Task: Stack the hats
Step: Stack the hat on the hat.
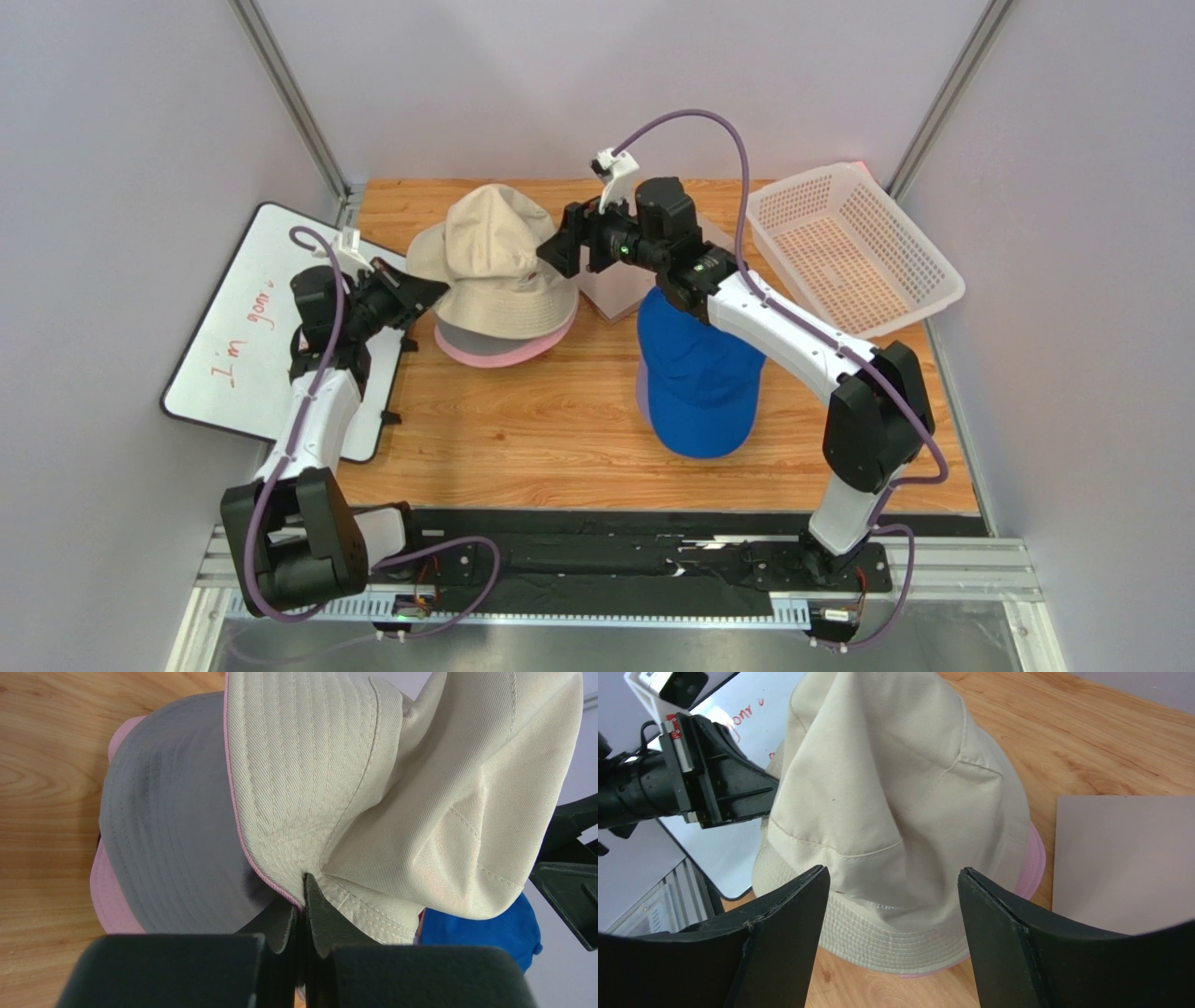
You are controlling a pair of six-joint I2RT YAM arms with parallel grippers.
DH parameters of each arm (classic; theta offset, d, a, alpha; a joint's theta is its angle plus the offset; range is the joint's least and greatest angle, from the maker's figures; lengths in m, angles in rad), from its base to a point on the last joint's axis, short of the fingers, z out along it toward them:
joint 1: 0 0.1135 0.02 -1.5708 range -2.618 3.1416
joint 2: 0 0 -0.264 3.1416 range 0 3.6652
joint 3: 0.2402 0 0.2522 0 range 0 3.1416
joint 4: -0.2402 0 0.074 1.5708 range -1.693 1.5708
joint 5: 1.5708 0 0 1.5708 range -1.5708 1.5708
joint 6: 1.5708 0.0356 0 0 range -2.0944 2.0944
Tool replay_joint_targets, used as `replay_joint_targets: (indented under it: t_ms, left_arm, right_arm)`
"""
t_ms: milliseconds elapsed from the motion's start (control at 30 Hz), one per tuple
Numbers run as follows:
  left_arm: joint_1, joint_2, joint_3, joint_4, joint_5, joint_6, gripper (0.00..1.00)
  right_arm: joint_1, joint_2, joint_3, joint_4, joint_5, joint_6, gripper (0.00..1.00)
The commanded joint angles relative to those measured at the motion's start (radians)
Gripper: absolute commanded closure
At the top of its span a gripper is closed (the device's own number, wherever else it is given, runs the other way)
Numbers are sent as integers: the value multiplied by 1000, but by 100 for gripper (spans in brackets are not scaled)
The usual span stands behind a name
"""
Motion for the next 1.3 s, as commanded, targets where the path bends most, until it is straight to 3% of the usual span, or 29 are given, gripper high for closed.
replay_joint_targets:
  t_ms: [0, 600, 700, 800, 833, 1033, 1267]
  left_arm:
    - [8, -15, 2, -27, 23, 12, 100]
    - [9, -26, 16, -41, 45, 21, 100]
    - [9, -28, 12, -39, 46, 21, 100]
    - [8, -29, 15, -37, 46, 32, 100]
    - [8, -29, 19, -37, 48, 38, 100]
    - [1, -41, 72, -25, 60, 47, 100]
    - [0, -66, 97, 2, 92, 35, 100]
  right_arm:
    - [16, -56, 2, 108, -61, 4, 27]
    - [68, 206, 347, -120, 28, -102, 39]
    - [75, 216, 364, -136, 40, -114, 52]
    - [85, 208, 358, -131, 74, -131, 79]
    - [90, 197, 358, -137, 89, -139, 98]
    - [113, 145, 396, -195, 236, -211, 100]
    - [134, 75, 390, -211, 301, -248, 100]
